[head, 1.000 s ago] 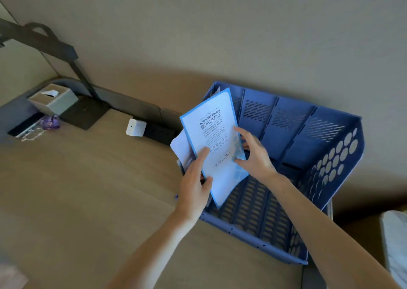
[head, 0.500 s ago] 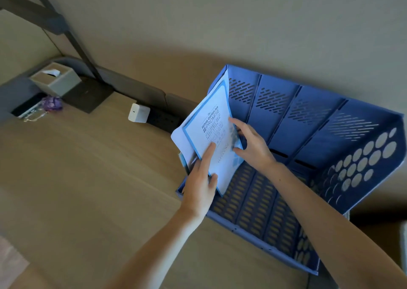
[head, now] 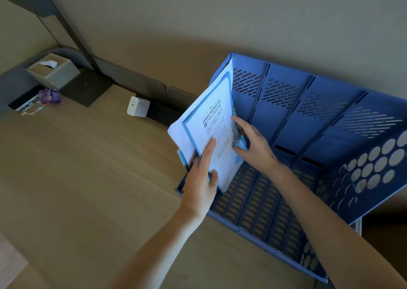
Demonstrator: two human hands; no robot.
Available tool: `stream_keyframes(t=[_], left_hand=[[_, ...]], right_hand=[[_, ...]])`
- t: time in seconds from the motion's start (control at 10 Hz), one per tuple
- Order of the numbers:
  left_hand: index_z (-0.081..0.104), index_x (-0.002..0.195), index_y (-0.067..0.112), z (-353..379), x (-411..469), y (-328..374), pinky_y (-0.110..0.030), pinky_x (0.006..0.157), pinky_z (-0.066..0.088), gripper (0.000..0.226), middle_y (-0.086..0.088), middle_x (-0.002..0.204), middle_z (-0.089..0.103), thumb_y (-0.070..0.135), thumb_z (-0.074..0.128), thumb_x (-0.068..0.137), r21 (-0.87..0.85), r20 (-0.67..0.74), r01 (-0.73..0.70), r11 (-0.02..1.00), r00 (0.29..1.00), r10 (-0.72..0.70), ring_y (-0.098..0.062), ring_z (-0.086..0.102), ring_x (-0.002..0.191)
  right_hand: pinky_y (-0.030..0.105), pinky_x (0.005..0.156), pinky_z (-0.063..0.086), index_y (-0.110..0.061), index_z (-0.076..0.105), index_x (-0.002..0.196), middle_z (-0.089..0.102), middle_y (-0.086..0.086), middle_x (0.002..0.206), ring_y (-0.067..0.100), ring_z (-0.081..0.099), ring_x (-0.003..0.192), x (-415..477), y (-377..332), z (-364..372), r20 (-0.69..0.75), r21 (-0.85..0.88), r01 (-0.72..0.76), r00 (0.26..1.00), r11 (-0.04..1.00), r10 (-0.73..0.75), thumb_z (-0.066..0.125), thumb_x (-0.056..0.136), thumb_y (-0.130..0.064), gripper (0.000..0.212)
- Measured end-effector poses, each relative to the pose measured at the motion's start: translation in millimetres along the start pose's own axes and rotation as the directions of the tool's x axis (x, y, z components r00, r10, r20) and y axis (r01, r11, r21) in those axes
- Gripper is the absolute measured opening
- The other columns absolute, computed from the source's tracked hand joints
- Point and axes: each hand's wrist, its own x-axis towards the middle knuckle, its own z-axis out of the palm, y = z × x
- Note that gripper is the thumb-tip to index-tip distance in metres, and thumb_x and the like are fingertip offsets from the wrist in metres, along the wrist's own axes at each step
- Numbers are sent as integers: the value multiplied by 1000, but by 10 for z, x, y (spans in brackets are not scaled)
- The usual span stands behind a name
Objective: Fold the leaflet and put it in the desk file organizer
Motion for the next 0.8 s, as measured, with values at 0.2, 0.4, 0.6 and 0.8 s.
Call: stream_keyframes(t=[0.2, 0.4, 0.6, 0.8], left_hand=[[24, 151, 31, 15, 10, -7, 7, 91, 24, 82, 1, 147, 43, -7, 57, 87, 8, -2, 1, 1000, 1000, -1, -19, 33, 143], [21, 151, 35, 1, 28, 18, 9, 85, 27, 86, 8, 136, 42, -5, 60, 86, -12, 11, 4, 1000, 1000, -4, -10, 32, 141], [21, 152, 35, -67, -2, 58, 6, 82, 29, 86, -4, 116, 53, 4, 67, 86, 47, 65, -32, 998, 997, 29, 7, 32, 123], [21, 152, 39, -293, -100, 188, -23, 73, 44, 80, -4, 111, 53, 14, 65, 90, 97, 107, -24, 995, 994, 13, -16, 55, 100]], right_hand=[[8, 93, 34, -65, 24, 141, 47, -13, 129, -19, 43, 115, -41, -21, -24, -8, 11, -5, 1000, 1000, 5, 72, 83, -7, 95], [13, 93, 34, -65, 22, 141, 45, -13, 129, -10, 42, 110, -41, -114, -59, 13, -16, -33, 999, 999, 33, 74, 83, -12, 94], [16, 92, 36, -60, 21, 145, 45, -9, 138, -6, 41, 112, -113, -222, -111, -7, -50, -73, 997, 996, 73, 73, 84, -14, 93], [15, 87, 40, -55, 20, 147, 44, -4, 142, 6, 49, 115, -282, -405, -202, -69, -61, -96, 993, 993, 92, 71, 84, -12, 92]])
